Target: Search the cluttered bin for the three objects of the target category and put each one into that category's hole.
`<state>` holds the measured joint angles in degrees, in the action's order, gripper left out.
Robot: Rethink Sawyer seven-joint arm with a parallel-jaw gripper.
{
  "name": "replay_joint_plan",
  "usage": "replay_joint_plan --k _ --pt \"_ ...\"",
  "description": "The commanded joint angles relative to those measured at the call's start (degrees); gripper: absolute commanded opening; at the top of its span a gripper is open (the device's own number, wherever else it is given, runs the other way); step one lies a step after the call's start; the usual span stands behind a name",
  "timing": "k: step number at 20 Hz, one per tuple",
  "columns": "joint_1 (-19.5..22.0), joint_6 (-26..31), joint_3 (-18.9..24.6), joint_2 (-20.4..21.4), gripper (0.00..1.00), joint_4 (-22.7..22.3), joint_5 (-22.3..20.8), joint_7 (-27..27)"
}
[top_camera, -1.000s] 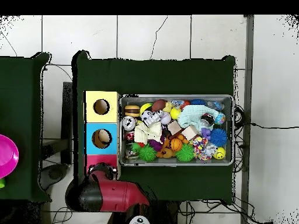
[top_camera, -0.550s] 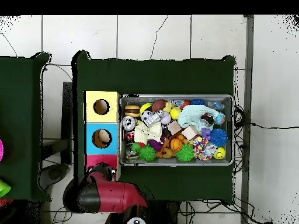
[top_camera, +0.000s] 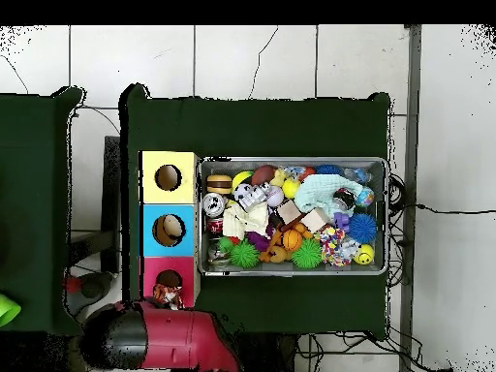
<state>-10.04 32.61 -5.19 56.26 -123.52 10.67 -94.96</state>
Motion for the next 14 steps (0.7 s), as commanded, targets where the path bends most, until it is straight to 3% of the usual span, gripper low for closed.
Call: replay_joint_plan --k 1,14 --pt "0.65 7.82 -0.55 5.01 0.00 3.97 -1.00 -9.35" --pt "3.01 -1.00 2.70 3.96 0.00 -1.00 1.06 -7.84"
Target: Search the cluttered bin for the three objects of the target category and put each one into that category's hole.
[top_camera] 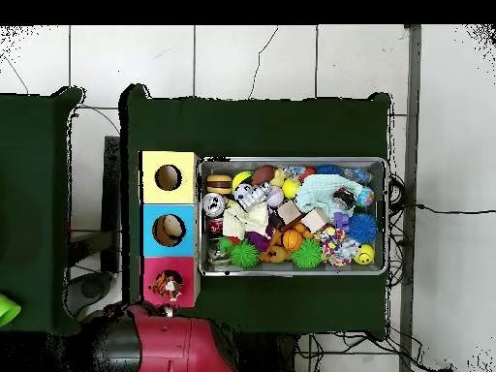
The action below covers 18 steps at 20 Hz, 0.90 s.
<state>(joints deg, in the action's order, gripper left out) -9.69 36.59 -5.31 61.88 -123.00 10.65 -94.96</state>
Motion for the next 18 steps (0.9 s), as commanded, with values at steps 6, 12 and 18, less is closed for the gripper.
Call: replay_joint_plan --k 6,12,18 --pt "4.63 -14.52 5.35 -6.15 0.00 -4.21 -0.16 -7.54" --pt "5.23 -18.47 5.67 -11.36 0.00 -4.23 -0.95 -8.13" --pt "5.29 -20.77 5.98 -14.34 0.00 -4.36 -1.19 -8.08"
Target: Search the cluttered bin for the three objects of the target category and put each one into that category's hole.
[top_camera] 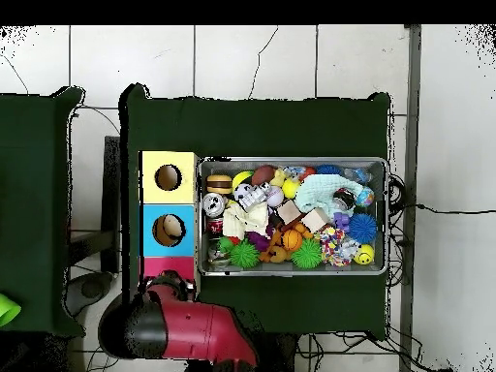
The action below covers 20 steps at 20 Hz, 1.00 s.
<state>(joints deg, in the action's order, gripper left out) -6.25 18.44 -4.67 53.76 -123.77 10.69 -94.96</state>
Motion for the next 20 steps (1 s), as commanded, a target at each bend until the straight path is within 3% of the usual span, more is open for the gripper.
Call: replay_joint_plan --k 1,9,20 --pt "2.40 -3.30 6.07 -6.78 0.00 -3.90 -0.83 -8.13" --pt "4.12 -4.29 8.37 -12.10 0.00 -2.17 0.09 -8.37" --pt "3.24 -4.80 6.65 -12.13 0.00 -1.99 -1.01 -8.66"
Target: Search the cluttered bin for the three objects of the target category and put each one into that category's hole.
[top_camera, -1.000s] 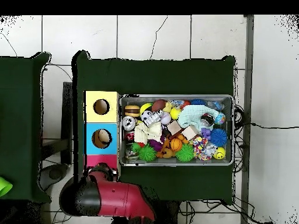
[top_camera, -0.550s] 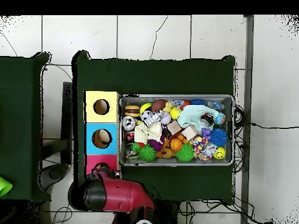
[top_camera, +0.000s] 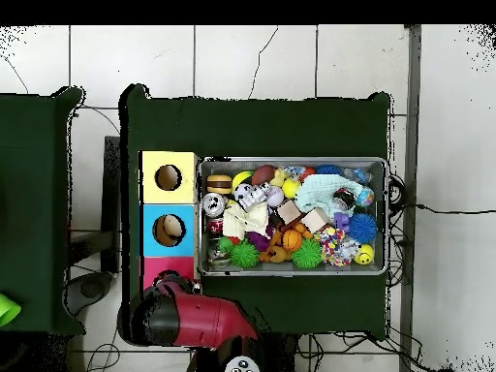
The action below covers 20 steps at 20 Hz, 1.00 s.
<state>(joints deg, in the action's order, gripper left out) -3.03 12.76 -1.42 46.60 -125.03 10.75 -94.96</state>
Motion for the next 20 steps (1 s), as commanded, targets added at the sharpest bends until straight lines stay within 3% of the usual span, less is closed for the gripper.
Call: replay_joint_plan --k 1,4,9,12,15,20 --pt "-0.08 1.70 3.12 -4.29 0.00 -0.86 -1.14 -8.53" --pt "0.04 5.52 2.46 -1.38 0.00 -1.32 -1.34 -7.73" --pt "-2.47 24.70 -1.50 11.44 0.00 0.25 -2.36 -7.83" --pt "-3.26 30.77 -2.38 14.80 0.00 1.94 -2.61 -8.66" --pt "-3.79 31.85 -2.78 16.42 0.00 2.28 -2.44 -8.96" --pt "-3.97 29.45 -2.39 15.75 0.00 1.82 -1.47 -9.23"
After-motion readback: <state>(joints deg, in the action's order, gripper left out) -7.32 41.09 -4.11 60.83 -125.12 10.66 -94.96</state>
